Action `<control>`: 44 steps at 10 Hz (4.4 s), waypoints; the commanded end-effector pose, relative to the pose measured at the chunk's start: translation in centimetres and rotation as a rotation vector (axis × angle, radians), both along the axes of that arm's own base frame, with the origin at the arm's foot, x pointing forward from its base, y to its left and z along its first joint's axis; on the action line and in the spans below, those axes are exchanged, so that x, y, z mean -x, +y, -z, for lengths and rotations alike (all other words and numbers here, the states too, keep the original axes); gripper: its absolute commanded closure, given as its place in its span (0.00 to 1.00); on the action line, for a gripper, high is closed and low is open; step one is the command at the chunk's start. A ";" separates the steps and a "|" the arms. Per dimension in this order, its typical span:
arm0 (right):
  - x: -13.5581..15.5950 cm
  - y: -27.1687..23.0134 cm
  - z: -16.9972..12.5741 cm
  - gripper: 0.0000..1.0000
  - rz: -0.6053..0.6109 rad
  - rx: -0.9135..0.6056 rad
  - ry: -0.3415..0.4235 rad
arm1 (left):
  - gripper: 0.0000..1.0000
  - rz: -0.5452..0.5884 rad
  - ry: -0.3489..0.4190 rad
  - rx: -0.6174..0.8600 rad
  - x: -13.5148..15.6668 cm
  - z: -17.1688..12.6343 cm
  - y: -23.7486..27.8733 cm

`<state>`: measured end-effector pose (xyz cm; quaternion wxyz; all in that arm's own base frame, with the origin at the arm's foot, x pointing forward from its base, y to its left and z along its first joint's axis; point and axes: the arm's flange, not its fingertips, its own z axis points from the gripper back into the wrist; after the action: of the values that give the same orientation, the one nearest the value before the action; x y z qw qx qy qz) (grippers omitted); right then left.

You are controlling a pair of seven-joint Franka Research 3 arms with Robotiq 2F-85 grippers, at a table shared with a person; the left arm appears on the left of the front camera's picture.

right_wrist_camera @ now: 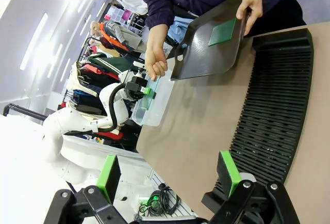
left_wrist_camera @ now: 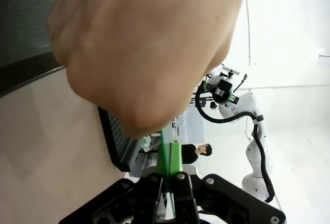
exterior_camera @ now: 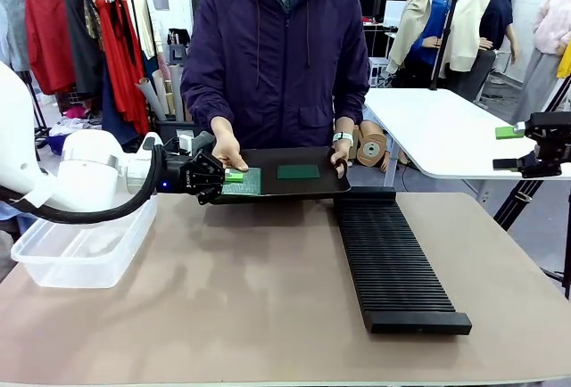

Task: Sort PCBs into racks and boxes based on the side picked up.
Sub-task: Pick up the Blank PCB handed by the Human, then if the short side of the Blank PCB is picked up, insert it into the PCB Rack ; if the long side is picked up, place it in the Organizing box.

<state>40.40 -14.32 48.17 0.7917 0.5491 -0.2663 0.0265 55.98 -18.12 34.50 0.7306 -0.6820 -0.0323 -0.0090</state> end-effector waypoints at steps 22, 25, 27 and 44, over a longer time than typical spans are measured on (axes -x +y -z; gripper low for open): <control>0.0 0.0 -0.3 0.00 -0.006 -0.001 0.004 | 1.00 -0.003 0.003 -0.004 0.0 0.1 0.1; 0.0 0.0 -0.3 0.00 -0.006 -0.001 0.004 | 1.00 -0.022 -0.033 -0.086 -0.9 -3.3 2.3; 0.0 0.0 -0.3 0.00 -0.006 -0.001 0.004 | 1.00 -0.052 -0.063 -0.216 -1.8 -5.9 5.6; 0.0 0.0 -0.3 0.00 -0.006 -0.001 0.004 | 1.00 0.085 -0.205 -1.201 0.2 -13.1 20.7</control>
<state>40.41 -14.33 48.15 0.7918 0.5490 -0.2663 0.0263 55.97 2.88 48.35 0.9765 -0.1490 -0.0654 -0.1414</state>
